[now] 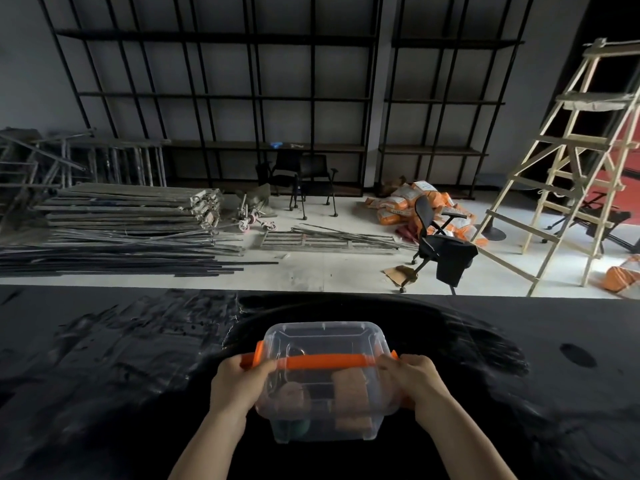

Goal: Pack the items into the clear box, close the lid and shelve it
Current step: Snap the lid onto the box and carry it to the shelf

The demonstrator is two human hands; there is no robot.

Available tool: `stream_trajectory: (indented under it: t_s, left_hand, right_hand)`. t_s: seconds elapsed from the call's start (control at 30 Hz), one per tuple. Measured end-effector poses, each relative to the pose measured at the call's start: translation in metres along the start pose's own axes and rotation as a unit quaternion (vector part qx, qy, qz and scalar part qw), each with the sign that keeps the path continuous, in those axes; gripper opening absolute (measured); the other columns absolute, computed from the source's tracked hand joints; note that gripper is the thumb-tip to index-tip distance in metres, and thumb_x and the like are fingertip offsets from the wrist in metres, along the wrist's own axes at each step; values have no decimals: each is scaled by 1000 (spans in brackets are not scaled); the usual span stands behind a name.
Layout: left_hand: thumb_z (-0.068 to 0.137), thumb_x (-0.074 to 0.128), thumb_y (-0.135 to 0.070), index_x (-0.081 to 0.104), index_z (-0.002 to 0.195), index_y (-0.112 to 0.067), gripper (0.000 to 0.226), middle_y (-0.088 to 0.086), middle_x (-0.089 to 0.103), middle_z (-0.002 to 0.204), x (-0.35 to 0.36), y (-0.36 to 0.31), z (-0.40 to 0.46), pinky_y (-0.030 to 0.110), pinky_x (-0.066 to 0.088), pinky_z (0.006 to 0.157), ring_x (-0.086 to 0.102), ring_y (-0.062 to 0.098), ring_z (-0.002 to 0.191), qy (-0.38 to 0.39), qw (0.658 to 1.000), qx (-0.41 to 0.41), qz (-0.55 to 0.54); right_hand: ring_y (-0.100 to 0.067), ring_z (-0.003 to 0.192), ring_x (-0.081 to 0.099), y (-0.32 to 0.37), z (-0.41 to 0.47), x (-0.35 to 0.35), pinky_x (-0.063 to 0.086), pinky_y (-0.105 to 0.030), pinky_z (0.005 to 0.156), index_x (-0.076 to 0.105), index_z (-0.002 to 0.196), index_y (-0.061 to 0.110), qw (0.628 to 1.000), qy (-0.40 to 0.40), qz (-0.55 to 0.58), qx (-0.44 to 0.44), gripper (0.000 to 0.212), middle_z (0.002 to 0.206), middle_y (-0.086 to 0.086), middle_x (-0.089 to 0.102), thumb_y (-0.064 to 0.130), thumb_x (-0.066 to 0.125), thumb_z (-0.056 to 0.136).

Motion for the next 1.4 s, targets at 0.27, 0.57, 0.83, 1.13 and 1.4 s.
stream_trajectory:
  t_s: [0.27, 0.57, 0.83, 1.13, 1.4]
  left_hand:
    - [82, 73, -45, 72, 71, -23, 24, -1, 71, 64, 4, -11, 12, 35, 55, 67, 69, 23, 69, -73, 990, 61, 103]
    - [92, 64, -44, 74, 101, -29, 19, -7, 70, 77, 9, -21, 11, 36, 53, 76, 68, 23, 81, -85, 976, 122, 159]
    - [88, 52, -66, 56, 128, -31, 53, -5, 69, 112, 26, -7, 5, 41, 53, 89, 68, 19, 102, 40, 998, 50, -21]
    - [65, 80, -45, 48, 142, -28, 86, -2, 66, 126, 50, -24, 6, 49, 48, 103, 63, 23, 115, 69, 996, 45, -30]
    - [69, 82, -43, 47, 144, -22, 85, 5, 62, 132, 116, -70, -14, 50, 50, 101, 62, 27, 117, 110, 988, 108, -16]
  right_hand:
    - [-16, 50, 53, 23, -8, 5, 41, -29, 47, 68, 67, 6, 976, -137, -85, -149, 31, 55, 1, 61, 31, 70, 85]
    - [-12, 63, 59, 33, -10, 11, 46, -28, 57, 75, 78, 17, 969, -141, -124, -163, 12, 68, 0, 69, 18, 66, 86]
    - [-17, 82, 65, 23, -10, 19, 50, -29, 62, 57, 128, 26, 987, -60, -59, -139, 48, 100, -2, 67, 56, 58, 91]
    - [-3, 73, 57, 27, -7, 4, 46, -23, 57, 40, 147, 31, 989, -40, -48, -138, 60, 107, 0, 60, 43, 62, 92]
    - [-16, 83, 65, 30, -10, -76, 57, -38, 79, 41, 144, 32, 984, -116, -27, -130, 62, 107, 1, 62, 42, 66, 88]
Point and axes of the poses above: each hand's wrist, its own z-axis towards the middle knuckle, its own x-axis out of the palm, y = z × x, the point moved 6 cm from there along z, towards the middle knuckle
